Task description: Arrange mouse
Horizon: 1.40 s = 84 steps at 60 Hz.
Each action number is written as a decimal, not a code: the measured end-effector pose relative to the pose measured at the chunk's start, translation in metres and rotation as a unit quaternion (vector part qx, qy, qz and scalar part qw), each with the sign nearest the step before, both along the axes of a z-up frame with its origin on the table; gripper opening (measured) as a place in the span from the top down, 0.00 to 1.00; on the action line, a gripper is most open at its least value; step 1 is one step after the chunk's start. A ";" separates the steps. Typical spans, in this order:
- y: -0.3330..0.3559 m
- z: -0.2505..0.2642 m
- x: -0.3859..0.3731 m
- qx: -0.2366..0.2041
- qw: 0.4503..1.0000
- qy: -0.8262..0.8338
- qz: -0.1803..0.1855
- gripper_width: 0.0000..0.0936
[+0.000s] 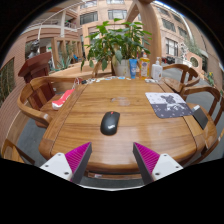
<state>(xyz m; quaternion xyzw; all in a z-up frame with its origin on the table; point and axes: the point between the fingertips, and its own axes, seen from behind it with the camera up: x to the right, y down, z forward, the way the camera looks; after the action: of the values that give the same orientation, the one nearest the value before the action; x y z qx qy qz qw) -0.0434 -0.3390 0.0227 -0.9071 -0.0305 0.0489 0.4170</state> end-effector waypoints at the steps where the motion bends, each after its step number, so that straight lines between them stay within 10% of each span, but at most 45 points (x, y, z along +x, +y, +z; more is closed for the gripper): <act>1: 0.007 -0.002 -0.004 0.004 1.000 0.000 -0.001 0.08; 16: 0.093 -0.034 -0.026 0.015 0.999 -0.023 -0.022 0.12; 31: 0.123 -0.037 -0.031 0.034 0.998 -0.039 -0.031 0.51; 49: 0.131 -0.030 -0.035 0.046 0.998 -0.044 -0.014 0.65; 59: 0.150 0.045 -0.047 0.097 0.995 0.022 0.026 0.64; 71: 0.195 0.229 0.033 0.276 0.959 0.040 0.041 0.65; 84: 0.258 0.187 0.200 0.239 0.970 -0.025 -0.045 0.65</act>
<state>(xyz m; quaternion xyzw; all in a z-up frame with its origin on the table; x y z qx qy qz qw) 0.1563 -0.0815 0.2097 -0.7827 -0.0106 -0.0016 0.6223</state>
